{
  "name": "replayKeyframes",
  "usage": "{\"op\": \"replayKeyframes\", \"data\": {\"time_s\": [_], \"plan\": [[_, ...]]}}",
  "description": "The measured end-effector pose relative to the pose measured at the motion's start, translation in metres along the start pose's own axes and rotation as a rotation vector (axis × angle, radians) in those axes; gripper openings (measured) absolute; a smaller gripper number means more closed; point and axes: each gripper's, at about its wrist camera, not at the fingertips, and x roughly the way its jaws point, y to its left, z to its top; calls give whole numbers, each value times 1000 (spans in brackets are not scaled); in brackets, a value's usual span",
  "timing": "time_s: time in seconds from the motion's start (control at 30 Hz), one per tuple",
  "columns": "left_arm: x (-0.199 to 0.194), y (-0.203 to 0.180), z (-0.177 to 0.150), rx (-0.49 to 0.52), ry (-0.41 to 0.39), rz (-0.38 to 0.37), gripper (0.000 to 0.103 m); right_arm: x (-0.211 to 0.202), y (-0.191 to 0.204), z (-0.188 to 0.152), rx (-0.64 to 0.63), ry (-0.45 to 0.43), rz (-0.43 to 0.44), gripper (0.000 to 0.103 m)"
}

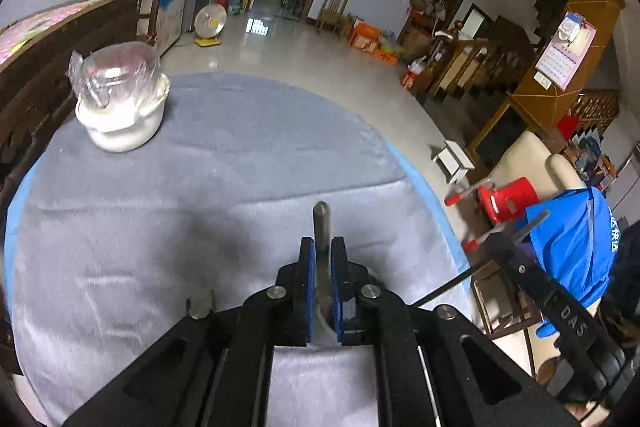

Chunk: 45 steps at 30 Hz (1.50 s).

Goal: Organize utensils
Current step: 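Lower both chopsticks into the grey cup and open both tools, then close the left tool on a chopstick while the right tool grasps another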

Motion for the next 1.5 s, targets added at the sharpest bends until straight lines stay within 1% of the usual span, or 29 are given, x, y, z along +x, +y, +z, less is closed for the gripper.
{"op": "replayKeyframes", "data": {"time_s": [0.03,0.07,0.1,0.13,0.17,0.23,0.27,0.3,0.33,0.37,0.4,0.43,0.5,0.57,0.63,0.67,0.7,0.73,0.77,0.83,0.93,1.03,1.13,1.27,1.33,1.5], "plan": [[-3,3,-4,5,14,2,24,1,-3,-2,18,11,5,9],[-5,6,-6,7,20,4,41,1,-8,-5,45,24,20,10],[-9,9,-10,7,17,8,46,1,-11,-7,66,31,34,11],[-16,14,-16,9,3,17,49,0,-15,-10,88,36,49,12],[-20,16,-19,14,-4,22,49,-3,-19,-15,112,35,62,14],[-28,24,-29,26,-6,34,49,-11,-23,-24,136,18,76,24],[-33,28,-35,26,-7,46,49,-15,-26,-29,148,8,85,39],[-38,34,-42,25,-8,63,49,-21,-28,-33,165,-6,96,67],[-42,39,-49,22,-8,82,49,-28,-28,-39,186,-37,113,76],[-46,45,-56,20,-8,97,50,-38,-30,-44,203,-79,128,78],[-48,50,-63,18,-5,113,50,-47,-30,-49,210,-111,136,78],[-51,59,-73,12,6,149,50,-56,-30,-56,212,-133,135,78],[-55,75,-88,-11,26,192,50,-66,-28,-65,219,-150,141,78],[-57,87,-103,-33,39,223,50,-70,-29,-80,240,-142,155,77],[-57,102,-116,-61,70,252,50,-66,-29,-93,252,-99,173,75],[-55,106,-121,-72,88,254,50,-62,-28,-99,244,-77,171,65],[-54,110,-127,-87,106,251,50,-55,-23,-107,222,-41,150,52],[-53,112,-130,-95,115,248,50,-49,-19,-114,202,-8,138,47],[-51,115,-135,-103,133,246,50,-40,-12,-123,180,44,132,40],[-46,117,-145,-100,167,235,50,-26,-4,-135,159,103,126,39],[-40,115,-157,-82,200,238,50,-3,10,-152,122,194,112,39],[-31,117,-161,-87,241,209,50,16,18,-170,94,260,109,39],[-24,118,-164,-98,265,187,50,30,27,-181,67,296,94,38],[-8,120,-167,-102,306,164,50,48,30,-189,54,345,75,33],[-2,120,-167,-103,323,157,50,57,31,-189,52,362,72,32],[11,122,-162,-95,336,156,50,88,38,-186,41,394,65,31]]}}
